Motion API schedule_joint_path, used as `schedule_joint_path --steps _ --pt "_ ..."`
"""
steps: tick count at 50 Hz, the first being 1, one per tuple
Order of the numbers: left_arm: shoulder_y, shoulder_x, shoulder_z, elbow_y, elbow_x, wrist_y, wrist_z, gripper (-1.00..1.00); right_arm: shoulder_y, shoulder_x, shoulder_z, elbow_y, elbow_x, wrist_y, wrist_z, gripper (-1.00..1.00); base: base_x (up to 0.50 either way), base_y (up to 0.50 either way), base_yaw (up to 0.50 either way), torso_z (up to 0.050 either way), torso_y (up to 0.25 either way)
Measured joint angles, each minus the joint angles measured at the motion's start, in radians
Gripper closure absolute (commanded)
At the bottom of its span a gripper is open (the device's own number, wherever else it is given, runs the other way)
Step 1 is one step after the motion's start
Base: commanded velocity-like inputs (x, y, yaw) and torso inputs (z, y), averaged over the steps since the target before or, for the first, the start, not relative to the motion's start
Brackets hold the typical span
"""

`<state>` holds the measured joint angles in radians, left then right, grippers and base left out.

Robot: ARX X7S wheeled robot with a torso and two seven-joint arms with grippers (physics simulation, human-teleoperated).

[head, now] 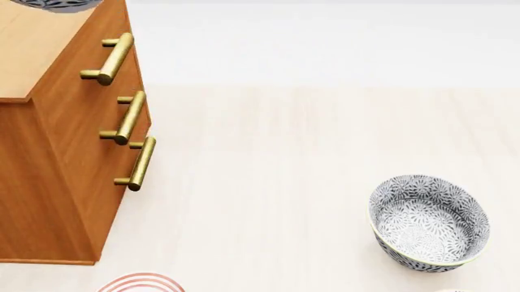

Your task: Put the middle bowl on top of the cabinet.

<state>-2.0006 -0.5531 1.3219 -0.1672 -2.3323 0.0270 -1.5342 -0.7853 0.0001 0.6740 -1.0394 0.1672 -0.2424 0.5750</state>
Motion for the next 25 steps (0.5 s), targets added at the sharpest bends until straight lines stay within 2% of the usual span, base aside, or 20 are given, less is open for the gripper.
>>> schedule_joint_path --steps 10,25 --pt "-0.041 0.073 0.105 -0.261 -0.020 -0.059 0.020 1.00 0.000 0.000 -0.001 0.002 -0.001 -0.003 0.002 -1.00 0.00 0.00 0.00 0.000 0.000" --pt "-0.018 0.195 0.212 -0.655 -0.012 -0.149 0.120 1.00 0.000 0.000 0.010 0.014 0.007 -0.015 -0.001 -1.00 0.00 0.00 0.00 0.000 0.001"
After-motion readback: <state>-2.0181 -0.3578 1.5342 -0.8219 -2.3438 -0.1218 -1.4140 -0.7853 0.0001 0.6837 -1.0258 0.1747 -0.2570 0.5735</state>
